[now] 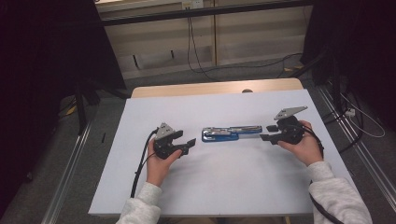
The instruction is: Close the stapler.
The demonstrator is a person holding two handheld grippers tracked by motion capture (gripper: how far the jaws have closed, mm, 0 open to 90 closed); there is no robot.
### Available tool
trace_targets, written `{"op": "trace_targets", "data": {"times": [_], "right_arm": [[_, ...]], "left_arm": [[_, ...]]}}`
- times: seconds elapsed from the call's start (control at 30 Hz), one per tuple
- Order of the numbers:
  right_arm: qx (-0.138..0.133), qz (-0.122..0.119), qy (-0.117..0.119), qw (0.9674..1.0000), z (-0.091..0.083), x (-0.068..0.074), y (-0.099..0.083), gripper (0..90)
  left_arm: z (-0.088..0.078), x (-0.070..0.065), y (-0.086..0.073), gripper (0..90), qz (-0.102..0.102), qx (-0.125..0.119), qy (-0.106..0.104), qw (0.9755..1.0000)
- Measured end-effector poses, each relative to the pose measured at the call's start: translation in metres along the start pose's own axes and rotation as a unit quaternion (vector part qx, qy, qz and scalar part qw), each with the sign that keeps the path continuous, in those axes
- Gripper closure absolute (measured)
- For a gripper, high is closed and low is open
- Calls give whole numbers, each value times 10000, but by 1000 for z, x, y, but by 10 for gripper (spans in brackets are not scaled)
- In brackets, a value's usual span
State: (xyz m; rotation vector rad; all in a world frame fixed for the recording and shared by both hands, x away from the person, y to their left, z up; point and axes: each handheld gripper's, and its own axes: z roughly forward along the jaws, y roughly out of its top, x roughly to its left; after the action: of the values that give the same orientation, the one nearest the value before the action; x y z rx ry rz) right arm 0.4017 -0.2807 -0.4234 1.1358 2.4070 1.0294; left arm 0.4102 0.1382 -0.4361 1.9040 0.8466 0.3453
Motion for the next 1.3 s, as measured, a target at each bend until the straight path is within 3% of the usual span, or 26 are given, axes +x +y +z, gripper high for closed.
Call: {"op": "trace_targets", "data": {"times": [0.1, 0.2, 0.27, 0.4, 0.43, 0.63, 0.77, 1.0, 1.07, 1.13, 1.3], "right_arm": [[47, 32, -12, 10000, 0, 0, -1, 773], [162, 70, -130, 9998, 1, -2, -2, 880], [176, 187, -240, 9994, 2, -3, -3, 900], [185, 322, -345, 9987, 10, -6, -6, 900], [222, 321, -357, 9986, 12, -6, -7, 900], [354, 429, -456, 9974, 21, -7, -8, 900], [400, 347, -507, 9973, 24, -5, -8, 900], [370, 368, -520, 9973, 30, -4, -8, 900], [373, 333, -531, 9973, 30, -3, -7, 900], [363, 307, -521, 9975, 31, -2, -6, 900], [356, 284, -522, 9976, 33, -2, -5, 900]], "left_arm": [[4, 3, 0, 552, -120, 4, 120, 9999], [10, 5, 2, 697, -65, 162, 151, 9997], [15, 6, 3, 792, -101, 224, 153, 9996], [27, 8, 1, 894, -212, 268, 174, 9993], [29, 9, 1, 900, -275, 292, 158, 9991], [41, 8, 2, 900, -199, 623, 102, 9978], [50, 9, 1, 900, -202, 708, 75, 9973], [63, 2, 5, 900, -45, 960, 16, 9954], [65, 1, 6, 900, 86, 1070, 39, 9942], [67, 0, 6, 900, 25, 1010, 47, 9949], [68, 0, 7, 900, 116, 1058, 30, 9943]]}}
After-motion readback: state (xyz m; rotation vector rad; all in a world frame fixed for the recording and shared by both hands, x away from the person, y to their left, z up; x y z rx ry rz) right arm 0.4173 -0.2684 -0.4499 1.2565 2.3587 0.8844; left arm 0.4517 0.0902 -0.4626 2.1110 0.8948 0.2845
